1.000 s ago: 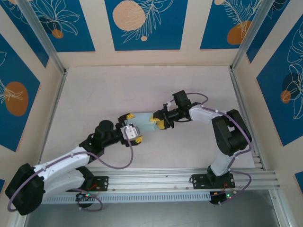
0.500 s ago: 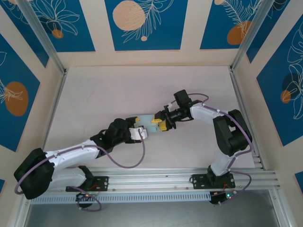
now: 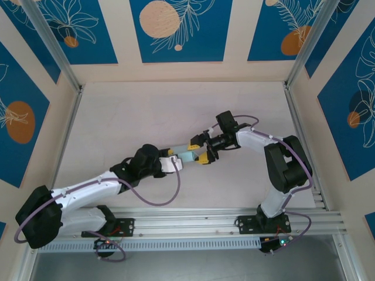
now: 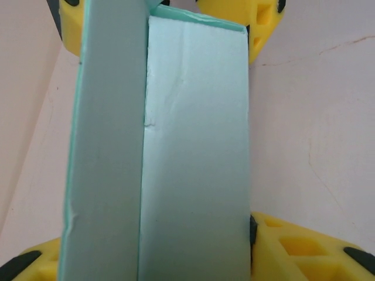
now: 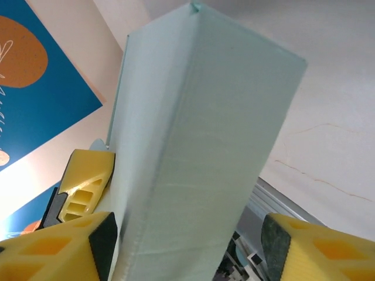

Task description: Fold the paper box

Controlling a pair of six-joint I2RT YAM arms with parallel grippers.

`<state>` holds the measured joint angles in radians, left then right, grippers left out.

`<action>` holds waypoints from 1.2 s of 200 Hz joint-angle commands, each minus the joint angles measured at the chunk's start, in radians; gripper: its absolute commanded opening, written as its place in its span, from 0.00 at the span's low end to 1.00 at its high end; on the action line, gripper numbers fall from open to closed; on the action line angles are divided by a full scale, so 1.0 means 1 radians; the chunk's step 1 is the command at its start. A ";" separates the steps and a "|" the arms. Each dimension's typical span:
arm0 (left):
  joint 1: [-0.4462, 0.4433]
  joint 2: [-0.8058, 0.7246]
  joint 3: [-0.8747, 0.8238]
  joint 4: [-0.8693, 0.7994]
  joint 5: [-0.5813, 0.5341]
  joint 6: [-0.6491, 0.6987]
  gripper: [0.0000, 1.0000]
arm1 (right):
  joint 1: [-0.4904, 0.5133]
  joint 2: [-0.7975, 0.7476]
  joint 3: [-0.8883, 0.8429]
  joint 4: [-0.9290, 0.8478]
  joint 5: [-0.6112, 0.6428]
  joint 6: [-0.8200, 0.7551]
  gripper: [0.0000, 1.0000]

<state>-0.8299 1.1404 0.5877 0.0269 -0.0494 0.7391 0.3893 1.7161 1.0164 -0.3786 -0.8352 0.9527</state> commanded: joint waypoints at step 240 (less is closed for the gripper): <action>0.215 0.537 0.635 -0.701 0.487 -0.015 0.50 | 0.129 -0.426 0.020 -0.258 0.870 -0.554 0.68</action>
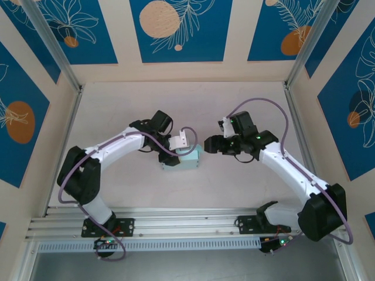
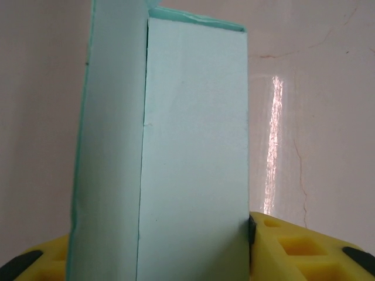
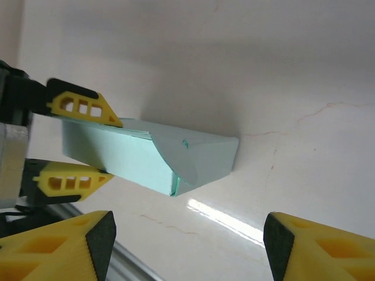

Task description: Fold the paper box

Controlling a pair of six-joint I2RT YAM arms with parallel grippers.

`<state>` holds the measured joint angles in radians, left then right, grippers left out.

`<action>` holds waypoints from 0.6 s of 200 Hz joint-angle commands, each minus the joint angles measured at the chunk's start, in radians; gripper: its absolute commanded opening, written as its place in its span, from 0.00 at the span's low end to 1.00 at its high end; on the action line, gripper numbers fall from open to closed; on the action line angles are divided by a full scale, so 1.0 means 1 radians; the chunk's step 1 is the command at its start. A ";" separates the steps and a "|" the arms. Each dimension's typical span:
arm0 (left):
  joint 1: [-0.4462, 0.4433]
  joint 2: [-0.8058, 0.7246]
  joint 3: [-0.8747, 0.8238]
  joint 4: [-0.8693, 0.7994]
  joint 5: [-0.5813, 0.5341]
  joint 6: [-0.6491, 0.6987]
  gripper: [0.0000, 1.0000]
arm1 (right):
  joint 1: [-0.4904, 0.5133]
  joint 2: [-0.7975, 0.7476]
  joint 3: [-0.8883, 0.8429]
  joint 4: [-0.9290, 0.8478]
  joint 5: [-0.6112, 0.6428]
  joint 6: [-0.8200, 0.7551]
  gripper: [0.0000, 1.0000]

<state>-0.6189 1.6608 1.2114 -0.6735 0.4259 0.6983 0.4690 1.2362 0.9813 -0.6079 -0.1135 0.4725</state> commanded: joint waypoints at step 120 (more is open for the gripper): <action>0.002 -0.063 -0.062 0.108 -0.030 0.005 0.94 | 0.165 0.206 0.211 -0.070 0.241 -0.202 0.54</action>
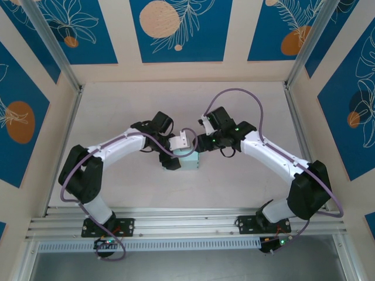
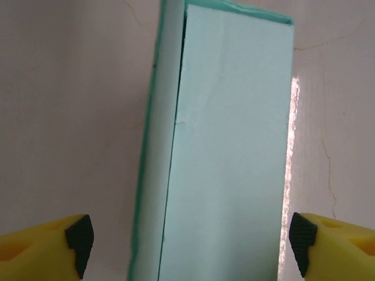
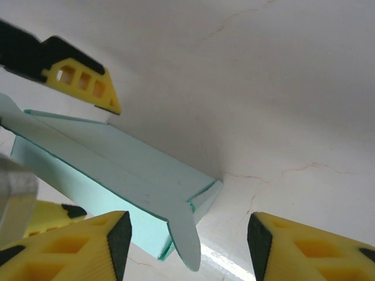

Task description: Fold the paper box

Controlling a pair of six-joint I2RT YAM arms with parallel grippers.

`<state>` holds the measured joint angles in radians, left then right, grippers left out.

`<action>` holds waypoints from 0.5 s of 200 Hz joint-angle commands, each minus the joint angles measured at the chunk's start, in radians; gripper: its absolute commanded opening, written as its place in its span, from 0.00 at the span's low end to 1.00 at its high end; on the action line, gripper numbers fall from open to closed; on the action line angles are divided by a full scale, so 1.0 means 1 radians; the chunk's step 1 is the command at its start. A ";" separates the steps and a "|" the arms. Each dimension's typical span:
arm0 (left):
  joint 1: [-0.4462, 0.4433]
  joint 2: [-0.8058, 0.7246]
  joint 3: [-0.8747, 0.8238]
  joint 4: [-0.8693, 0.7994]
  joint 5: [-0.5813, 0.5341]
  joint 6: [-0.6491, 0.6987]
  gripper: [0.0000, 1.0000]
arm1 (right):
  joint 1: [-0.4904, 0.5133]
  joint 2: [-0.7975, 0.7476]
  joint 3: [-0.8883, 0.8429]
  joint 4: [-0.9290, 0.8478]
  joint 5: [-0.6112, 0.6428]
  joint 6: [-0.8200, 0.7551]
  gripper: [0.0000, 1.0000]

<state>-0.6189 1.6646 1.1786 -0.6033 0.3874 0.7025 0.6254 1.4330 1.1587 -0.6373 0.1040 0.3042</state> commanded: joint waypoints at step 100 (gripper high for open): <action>0.021 -0.378 -0.165 0.135 -0.196 -0.208 0.79 | 0.040 -0.014 0.024 -0.073 0.031 -0.024 0.53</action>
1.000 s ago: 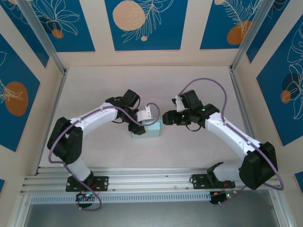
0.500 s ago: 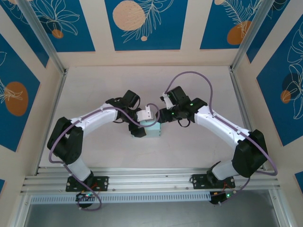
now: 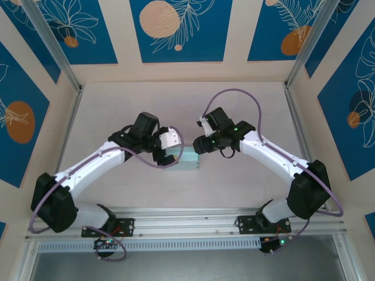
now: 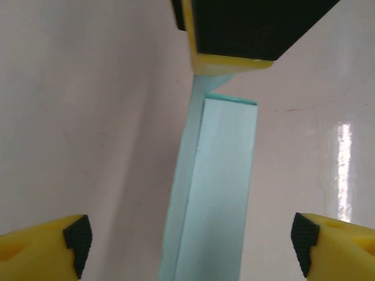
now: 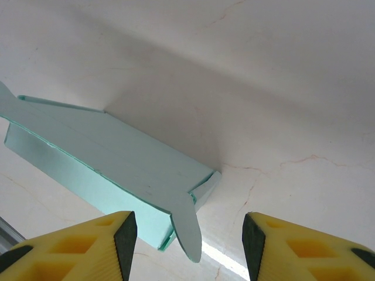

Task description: Fold the paper box

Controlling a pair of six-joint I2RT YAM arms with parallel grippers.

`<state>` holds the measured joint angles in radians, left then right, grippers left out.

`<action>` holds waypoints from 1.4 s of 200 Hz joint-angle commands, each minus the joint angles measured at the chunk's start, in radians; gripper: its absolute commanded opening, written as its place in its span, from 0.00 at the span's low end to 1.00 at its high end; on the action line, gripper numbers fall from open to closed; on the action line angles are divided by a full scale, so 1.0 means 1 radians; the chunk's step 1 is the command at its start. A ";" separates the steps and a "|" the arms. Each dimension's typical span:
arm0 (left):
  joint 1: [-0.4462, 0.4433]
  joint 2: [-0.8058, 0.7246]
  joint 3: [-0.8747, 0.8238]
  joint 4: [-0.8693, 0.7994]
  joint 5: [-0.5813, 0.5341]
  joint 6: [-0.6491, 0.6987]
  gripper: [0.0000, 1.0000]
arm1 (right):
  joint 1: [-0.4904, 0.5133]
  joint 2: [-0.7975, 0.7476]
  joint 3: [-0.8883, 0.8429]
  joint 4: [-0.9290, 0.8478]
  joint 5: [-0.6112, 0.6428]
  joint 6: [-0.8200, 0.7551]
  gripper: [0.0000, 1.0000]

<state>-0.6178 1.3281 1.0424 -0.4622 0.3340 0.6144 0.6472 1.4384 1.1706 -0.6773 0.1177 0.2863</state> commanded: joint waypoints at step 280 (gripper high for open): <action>0.109 0.016 -0.065 -0.035 -0.088 -0.384 0.15 | 0.087 0.066 0.068 -0.079 0.119 0.078 0.20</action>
<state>-0.5018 1.3312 0.9623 -0.5007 0.1993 0.2867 0.7189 1.4956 1.2118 -0.7528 0.2035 0.3317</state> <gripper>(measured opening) 0.175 0.228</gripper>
